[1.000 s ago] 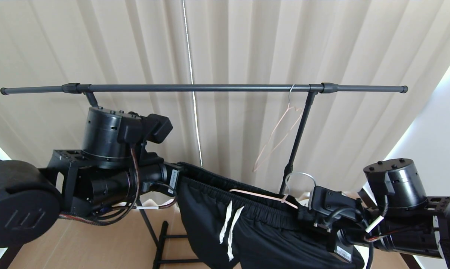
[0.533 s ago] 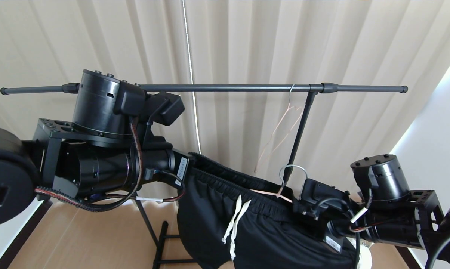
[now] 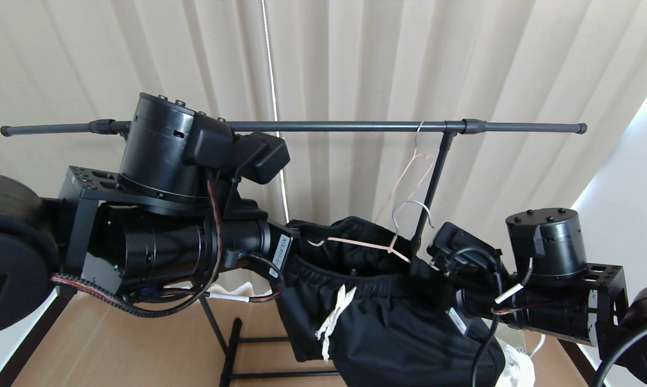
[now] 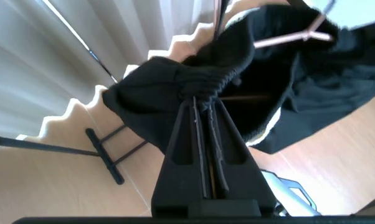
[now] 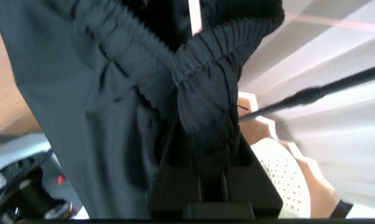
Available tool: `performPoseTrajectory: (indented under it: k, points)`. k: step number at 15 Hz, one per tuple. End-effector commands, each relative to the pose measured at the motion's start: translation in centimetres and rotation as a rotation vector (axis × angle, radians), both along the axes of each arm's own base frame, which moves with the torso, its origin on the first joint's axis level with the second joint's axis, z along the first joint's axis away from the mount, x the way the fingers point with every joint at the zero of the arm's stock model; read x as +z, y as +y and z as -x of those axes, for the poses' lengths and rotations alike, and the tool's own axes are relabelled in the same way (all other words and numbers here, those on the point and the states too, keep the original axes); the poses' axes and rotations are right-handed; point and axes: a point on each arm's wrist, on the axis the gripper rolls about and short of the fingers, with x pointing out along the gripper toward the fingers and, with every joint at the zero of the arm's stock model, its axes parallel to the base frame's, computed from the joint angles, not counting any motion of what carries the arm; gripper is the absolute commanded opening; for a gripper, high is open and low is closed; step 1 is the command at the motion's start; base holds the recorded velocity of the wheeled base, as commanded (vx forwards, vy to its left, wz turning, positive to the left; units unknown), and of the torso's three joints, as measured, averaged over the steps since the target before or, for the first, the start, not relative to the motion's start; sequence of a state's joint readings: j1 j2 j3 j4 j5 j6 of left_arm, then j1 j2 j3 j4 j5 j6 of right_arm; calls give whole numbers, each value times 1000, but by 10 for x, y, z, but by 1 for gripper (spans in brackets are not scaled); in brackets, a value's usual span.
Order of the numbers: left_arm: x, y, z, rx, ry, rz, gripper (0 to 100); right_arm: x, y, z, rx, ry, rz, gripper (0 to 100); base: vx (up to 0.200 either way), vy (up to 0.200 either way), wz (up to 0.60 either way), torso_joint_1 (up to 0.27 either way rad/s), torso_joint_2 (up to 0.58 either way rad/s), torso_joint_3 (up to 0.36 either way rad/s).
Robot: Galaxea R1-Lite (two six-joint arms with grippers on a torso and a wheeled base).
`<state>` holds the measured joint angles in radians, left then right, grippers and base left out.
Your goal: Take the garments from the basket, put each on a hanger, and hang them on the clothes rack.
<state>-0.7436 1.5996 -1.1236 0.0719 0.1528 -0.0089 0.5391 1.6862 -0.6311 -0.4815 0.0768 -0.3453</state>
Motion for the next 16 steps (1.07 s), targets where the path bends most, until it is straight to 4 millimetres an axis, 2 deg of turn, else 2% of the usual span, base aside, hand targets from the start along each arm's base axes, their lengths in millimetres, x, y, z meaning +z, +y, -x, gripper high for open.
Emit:
performPoseTrajectory:
  k: [1, 6, 10, 15, 16]
  points:
    - [-6, -7, 1, -14, 13, -15, 0, 3, 0, 2, 44, -33, -53, 0, 0, 0, 0, 0, 0, 0]
    - [-11, -10, 5, -26, 33, -17, 0, 5, 3, -1, 64, -67, -147, 0, 0, 0, 0, 0, 0, 0]
    - [-11, -23, 18, -74, 46, 1, 0, 3, 7, -5, 54, -64, -172, 0, 0, 0, 0, 0, 0, 0]
    - [-20, -39, 25, -113, 80, -2, 0, 6, 12, -5, 38, -77, -264, 0, 0, 0, 0, 0, 0, 0]
    - [-27, -42, 24, -106, 106, -8, 0, 7, 12, -5, 44, -80, -269, 0, 0, 0, 0, 0, 0, 0]
